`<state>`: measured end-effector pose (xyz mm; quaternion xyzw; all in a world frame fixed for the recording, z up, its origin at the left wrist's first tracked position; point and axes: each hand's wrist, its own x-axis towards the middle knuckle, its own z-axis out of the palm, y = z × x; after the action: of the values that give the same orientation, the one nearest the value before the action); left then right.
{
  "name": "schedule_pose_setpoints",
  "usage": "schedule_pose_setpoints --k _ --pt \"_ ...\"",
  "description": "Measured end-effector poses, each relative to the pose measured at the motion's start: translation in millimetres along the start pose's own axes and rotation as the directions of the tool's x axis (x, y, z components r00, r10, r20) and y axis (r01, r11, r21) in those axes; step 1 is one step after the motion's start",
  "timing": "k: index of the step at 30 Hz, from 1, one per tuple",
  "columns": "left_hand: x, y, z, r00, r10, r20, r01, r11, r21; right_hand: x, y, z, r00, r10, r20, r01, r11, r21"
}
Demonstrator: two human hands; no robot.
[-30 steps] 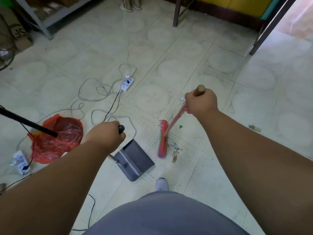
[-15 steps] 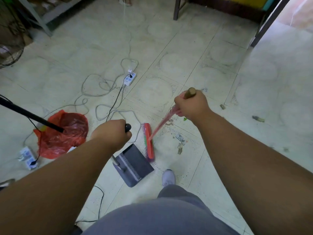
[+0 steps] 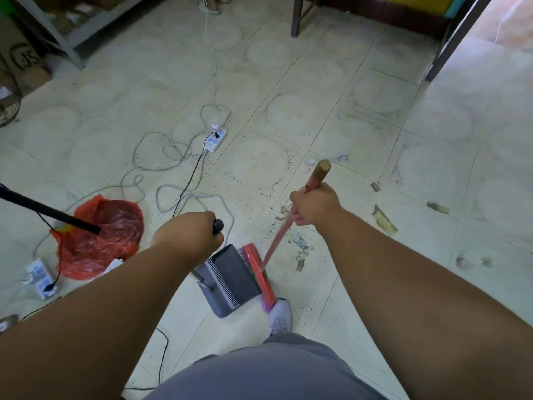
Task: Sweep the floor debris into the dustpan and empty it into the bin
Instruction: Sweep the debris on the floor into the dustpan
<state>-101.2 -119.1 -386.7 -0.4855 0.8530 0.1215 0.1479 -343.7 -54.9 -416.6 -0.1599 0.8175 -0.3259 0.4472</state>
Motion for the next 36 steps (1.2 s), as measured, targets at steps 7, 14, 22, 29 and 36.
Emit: schedule_pose_setpoints --k 7,14,22,29,36 --pt "31.3 20.1 -6.8 1.0 -0.029 -0.006 0.029 1.0 -0.001 39.6 -21.5 -54.2 0.999 0.016 -0.03 -0.012 0.993 0.116" --pt "62.9 43.2 -18.1 0.999 -0.03 -0.032 0.029 0.999 -0.037 65.3 -42.0 -106.6 0.99 -0.102 -0.095 0.104 0.995 0.013" --pt "97.8 58.5 -25.7 0.994 0.062 -0.088 -0.07 0.993 -0.092 66.2 -53.1 -110.4 0.974 -0.188 -0.128 0.183 0.982 -0.053" --pt "126.7 51.2 -42.9 0.981 0.174 -0.089 -0.18 0.981 -0.066 51.2 -77.5 -96.4 0.981 -0.174 -0.083 0.165 0.981 -0.106" --pt "163.3 39.6 -71.2 0.943 0.331 -0.027 -0.332 0.943 -0.004 31.8 -67.2 -105.0 0.983 -0.047 -0.177 0.031 0.995 -0.092"
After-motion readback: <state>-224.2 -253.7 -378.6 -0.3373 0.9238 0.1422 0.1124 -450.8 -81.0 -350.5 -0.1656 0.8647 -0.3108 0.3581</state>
